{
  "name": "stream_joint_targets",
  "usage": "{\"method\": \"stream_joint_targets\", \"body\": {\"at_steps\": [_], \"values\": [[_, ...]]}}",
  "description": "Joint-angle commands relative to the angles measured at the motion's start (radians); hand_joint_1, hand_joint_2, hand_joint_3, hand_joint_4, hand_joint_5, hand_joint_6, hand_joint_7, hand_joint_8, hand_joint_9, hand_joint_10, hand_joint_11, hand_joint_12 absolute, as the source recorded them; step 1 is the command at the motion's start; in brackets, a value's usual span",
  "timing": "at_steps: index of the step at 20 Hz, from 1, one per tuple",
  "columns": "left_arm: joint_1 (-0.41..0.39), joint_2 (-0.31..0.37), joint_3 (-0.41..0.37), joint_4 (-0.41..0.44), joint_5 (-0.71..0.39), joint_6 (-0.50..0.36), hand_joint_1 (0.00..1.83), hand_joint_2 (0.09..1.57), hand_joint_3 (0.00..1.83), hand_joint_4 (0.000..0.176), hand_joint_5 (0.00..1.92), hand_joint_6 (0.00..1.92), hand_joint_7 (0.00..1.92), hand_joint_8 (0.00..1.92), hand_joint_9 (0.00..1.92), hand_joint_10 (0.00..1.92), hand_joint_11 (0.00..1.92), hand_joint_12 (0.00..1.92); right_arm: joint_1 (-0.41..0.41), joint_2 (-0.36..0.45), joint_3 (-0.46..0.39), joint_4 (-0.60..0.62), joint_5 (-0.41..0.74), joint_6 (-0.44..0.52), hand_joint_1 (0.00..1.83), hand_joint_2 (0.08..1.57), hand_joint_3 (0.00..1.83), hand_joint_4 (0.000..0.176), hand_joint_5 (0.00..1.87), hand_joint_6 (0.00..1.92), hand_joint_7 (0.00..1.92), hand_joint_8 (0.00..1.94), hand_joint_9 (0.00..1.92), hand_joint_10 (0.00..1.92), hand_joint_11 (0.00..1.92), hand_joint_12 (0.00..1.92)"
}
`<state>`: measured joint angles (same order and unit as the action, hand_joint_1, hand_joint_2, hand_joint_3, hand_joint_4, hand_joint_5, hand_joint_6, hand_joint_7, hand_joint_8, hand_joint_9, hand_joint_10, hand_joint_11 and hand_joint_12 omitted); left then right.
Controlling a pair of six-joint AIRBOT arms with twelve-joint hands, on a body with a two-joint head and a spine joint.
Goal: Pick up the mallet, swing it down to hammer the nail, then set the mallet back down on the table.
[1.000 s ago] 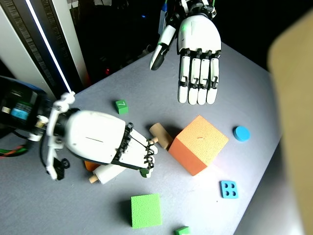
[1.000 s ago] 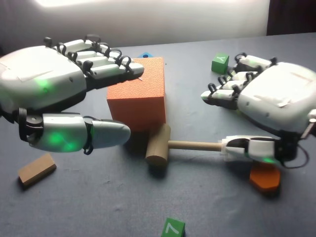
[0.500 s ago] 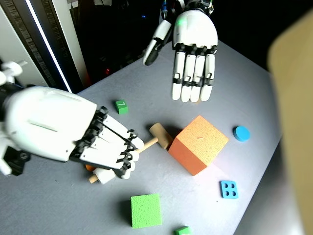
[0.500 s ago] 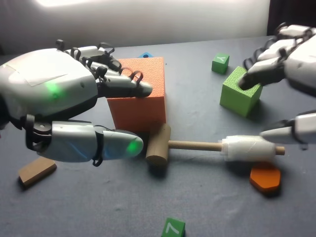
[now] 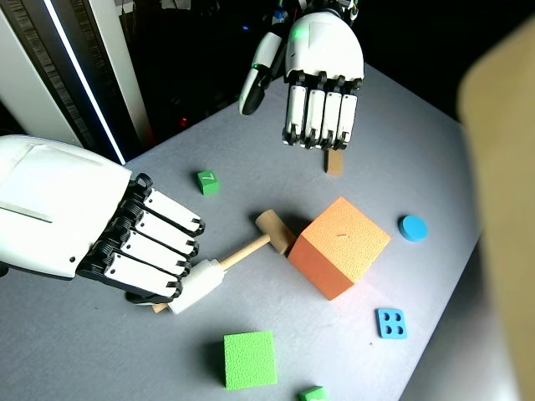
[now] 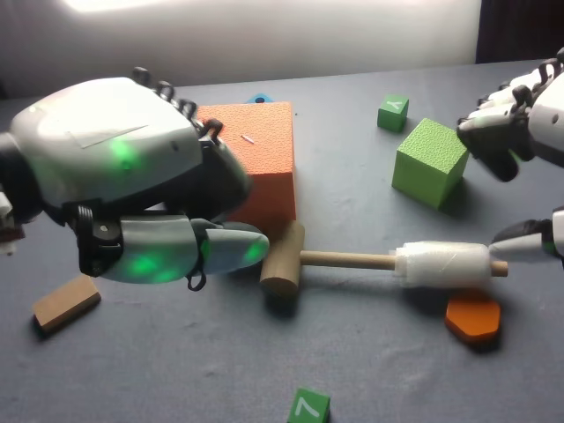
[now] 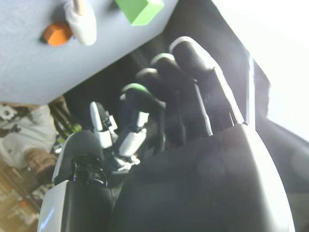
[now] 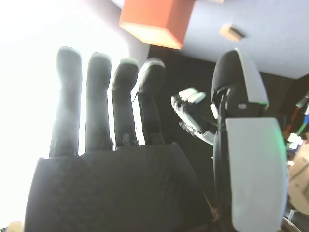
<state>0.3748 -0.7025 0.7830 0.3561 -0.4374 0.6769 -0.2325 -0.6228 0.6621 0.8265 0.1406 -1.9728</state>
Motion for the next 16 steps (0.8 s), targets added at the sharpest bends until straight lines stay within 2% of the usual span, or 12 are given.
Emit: {"method": "stream_joint_targets", "body": {"at_steps": [1, 2, 3, 4, 7, 8, 9, 10, 11, 12, 13, 16], "values": [[-0.016, 0.003, 0.000, -0.015, -0.104, 0.002, 0.24, 1.28, 0.00, 0.000, 1.46, 1.92, 1.54, 1.92, 1.45, 1.92, 1.19, 1.92, 0.015, 0.007, -0.002, -0.010, 0.094, -0.007, 0.60, 1.04, 0.00, 0.000, 0.84, 1.92, 0.84, 1.94, 0.78, 1.92, 0.89, 1.92], [-0.020, 0.003, 0.000, -0.012, -0.107, 0.003, 0.21, 1.27, 0.00, 0.004, 1.48, 1.92, 1.57, 1.92, 1.52, 1.92, 1.25, 1.92, 0.018, 0.007, -0.002, -0.010, 0.100, -0.007, 0.56, 1.05, 0.00, 0.000, 1.07, 1.92, 1.05, 1.94, 0.94, 1.92, 1.01, 1.92], [-0.025, 0.002, -0.001, -0.010, -0.108, 0.003, 0.21, 1.28, 0.00, 0.080, 1.43, 1.92, 1.55, 1.92, 1.51, 1.92, 1.30, 1.92, 0.022, 0.007, -0.002, -0.010, 0.103, -0.007, 0.51, 1.06, 0.00, 0.000, 1.36, 1.92, 1.36, 1.94, 1.30, 1.92, 1.31, 1.92], [-0.030, 0.002, -0.001, -0.009, -0.111, 0.003, 0.24, 1.29, 0.00, 0.100, 1.40, 1.92, 1.52, 1.92, 1.50, 1.92, 1.35, 1.92, 0.027, 0.006, -0.002, -0.010, 0.104, -0.006, 0.33, 1.11, 0.02, 0.000, 1.60, 1.92, 1.62, 1.94, 1.63, 1.92, 1.59, 1.92], [-0.043, 0.000, -0.003, -0.007, -0.113, 0.002, 0.48, 1.36, 0.01, 0.099, 1.40, 1.92, 1.55, 1.92, 1.57, 1.92, 1.47, 1.92, 0.028, 0.006, -0.002, -0.010, 0.104, 0.003, 0.27, 1.20, 0.02, 0.000, 1.65, 1.92, 1.68, 1.94, 1.70, 1.92, 1.69, 1.92], [-0.046, 0.000, -0.003, -0.007, -0.114, -0.002, 0.86, 1.37, 0.00, 0.112, 1.43, 1.92, 1.57, 1.92, 1.60, 1.92, 1.54, 1.92, 0.029, 0.005, -0.002, -0.010, 0.111, 0.003, 0.43, 1.35, 0.05, 0.010, 1.63, 1.92, 1.69, 1.94, 1.72, 1.92, 1.74, 1.92], [-0.047, 0.000, -0.003, -0.007, -0.114, -0.004, 0.97, 1.36, 0.00, 0.127, 1.43, 1.92, 1.57, 1.92, 1.60, 1.92, 1.54, 1.92, 0.029, 0.005, -0.002, -0.010, 0.124, 0.004, 0.55, 1.40, 0.02, 0.083, 1.61, 1.92, 1.68, 1.94, 1.72, 1.92, 1.74, 1.92], [-0.048, -0.001, -0.003, -0.007, -0.116, -0.007, 0.97, 1.36, 0.00, 0.127, 1.43, 1.92, 1.57, 1.92, 1.60, 1.92, 1.54, 1.92, 0.029, 0.004, -0.002, -0.010, 0.140, 0.004, 0.55, 1.40, 0.02, 0.083, 1.61, 1.92, 1.68, 1.94, 1.72, 1.92, 1.74, 1.92], [-0.048, -0.001, -0.003, -0.007, -0.120, -0.009, 1.15, 1.37, 0.00, 0.174, 1.46, 1.92, 1.57, 1.92, 1.60, 1.92, 1.52, 1.92, 0.029, 0.004, -0.002, -0.010, 0.155, 0.006, 0.92, 1.43, 0.01, 0.138, 1.58, 1.92, 1.68, 1.94, 1.72, 1.92, 1.71, 1.92], [-0.048, -0.001, -0.003, -0.007, -0.123, -0.010, 1.15, 1.37, 0.00, 0.174, 1.46, 1.92, 1.57, 1.92, 1.60, 1.92, 1.52, 1.92, 0.028, 0.004, -0.002, -0.010, 0.165, 0.011, 0.92, 1.43, 0.01, 0.138, 1.58, 1.92, 1.68, 1.94, 1.72, 1.92, 1.71, 1.92], [-0.048, -0.001, -0.005, -0.007, -0.123, -0.011, 1.22, 1.37, 0.00, 0.176, 1.48, 1.92, 1.57, 1.92, 1.59, 1.92, 1.51, 1.92, 0.028, 0.004, -0.002, -0.010, 0.178, 0.013, 1.01, 1.44, 0.01, 0.174, 1.55, 1.92, 1.67, 1.94, 1.73, 1.92, 1.72, 1.92], [-0.048, -0.001, -0.012, -0.007, -0.123, -0.011, 1.08, 1.38, 0.00, 0.175, 1.47, 1.92, 1.54, 1.92, 1.54, 1.92, 1.46, 1.92, 0.028, 0.003, -0.002, -0.010, 0.206, 0.015, 1.07, 1.43, 0.00, 0.176, 1.59, 1.92, 1.70, 1.94, 1.76, 1.92, 1.76, 1.92]]}}
